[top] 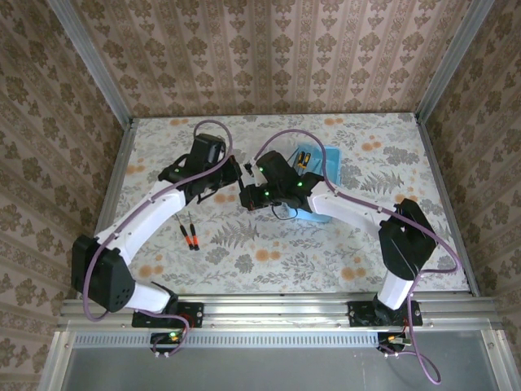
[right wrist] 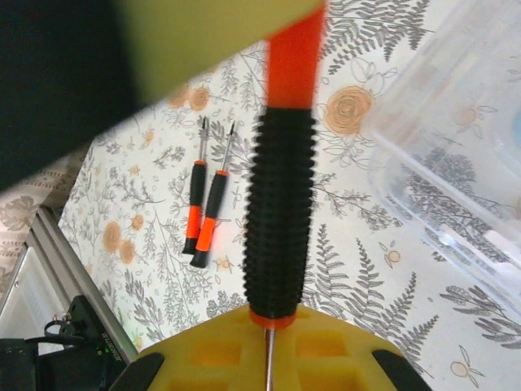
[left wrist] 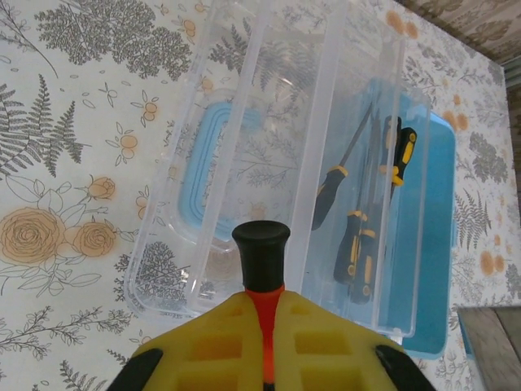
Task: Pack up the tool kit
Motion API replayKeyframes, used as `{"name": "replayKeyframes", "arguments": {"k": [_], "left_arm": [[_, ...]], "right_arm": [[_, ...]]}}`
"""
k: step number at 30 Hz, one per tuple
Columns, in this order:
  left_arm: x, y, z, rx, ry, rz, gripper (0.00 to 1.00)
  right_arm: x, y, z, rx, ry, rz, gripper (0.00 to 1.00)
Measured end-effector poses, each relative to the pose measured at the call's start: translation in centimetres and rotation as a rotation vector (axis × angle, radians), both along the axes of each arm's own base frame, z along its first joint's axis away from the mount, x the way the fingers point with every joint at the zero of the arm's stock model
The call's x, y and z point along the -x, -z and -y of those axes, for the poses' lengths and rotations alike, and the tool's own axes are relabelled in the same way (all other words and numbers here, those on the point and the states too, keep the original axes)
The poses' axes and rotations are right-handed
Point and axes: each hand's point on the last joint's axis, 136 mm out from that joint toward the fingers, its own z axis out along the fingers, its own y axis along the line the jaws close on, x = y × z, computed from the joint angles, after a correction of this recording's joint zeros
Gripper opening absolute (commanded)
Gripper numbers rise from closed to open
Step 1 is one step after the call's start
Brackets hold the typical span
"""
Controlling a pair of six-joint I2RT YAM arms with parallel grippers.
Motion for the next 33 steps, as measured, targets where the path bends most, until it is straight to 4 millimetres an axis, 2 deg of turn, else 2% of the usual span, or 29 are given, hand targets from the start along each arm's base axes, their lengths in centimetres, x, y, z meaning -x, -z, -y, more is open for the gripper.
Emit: {"name": "replayKeyframes", "arguments": {"k": [1,3,5,7,8,10,13,15,17,20,25,28,33], "left_arm": [[0.0,-0.2,0.0,0.007,-0.005,0.003,0.35],[0.1,-0.3,0.0,0.015,-0.005,0.005,0.41],[0.2,-0.5,0.0,0.017,-0.001,0.006,0.54],[0.3,-0.6,-0.8,0.014,-0.014,0.003,0.56],[0.3,-0.9,-1.2,0.015,-0.023,0.007,0.61],[0.3,-2.2,-2.7,0.024,-0.050,0.031,0.75],[0.5,-4.9,-5.5,0.042,-0.105,0.098,0.89],[1.0,-6.5,-7.5,0.040,-0.147,0.146,0.97],[2.1,-6.9,-9.2,0.026,-0.173,0.173,1.00],[4.7,-5.2,-11.6,-0.016,-0.210,0.164,1.00],[9.2,1.1,-15.4,-0.098,-0.281,0.053,1.00],[11.4,4.2,-16.6,-0.136,-0.300,-0.015,1.00],[13.4,7.7,-17.5,-0.164,-0.308,-0.082,1.00]], "right_arm": [[-0.1,-0.1,0.0,-0.004,0.002,0.001,0.08],[-0.2,-0.4,-0.2,-0.016,0.003,0.012,0.08],[-0.3,-0.6,-0.4,-0.026,0.007,0.016,0.08],[-0.6,-0.8,-0.3,-0.029,0.021,0.027,0.08],[-0.7,-0.9,-0.3,-0.029,0.027,0.031,0.08],[-0.9,-1.0,0.0,-0.028,0.037,0.035,0.08],[-1.5,-1.0,0.5,-0.024,0.067,0.036,0.09],[-2.4,-1.0,1.4,-0.026,0.106,0.025,0.09],[-3.8,-0.8,2.9,-0.024,0.162,0.014,0.09],[-6.2,-0.6,5.7,-0.013,0.262,0.004,0.09],[-8.5,-0.2,9.6,0.012,0.379,-0.029,0.10],[-9.2,-0.9,10.1,0.009,0.398,-0.028,0.11],[-10.2,-1.6,9.5,0.000,0.396,-0.024,0.12]]}}
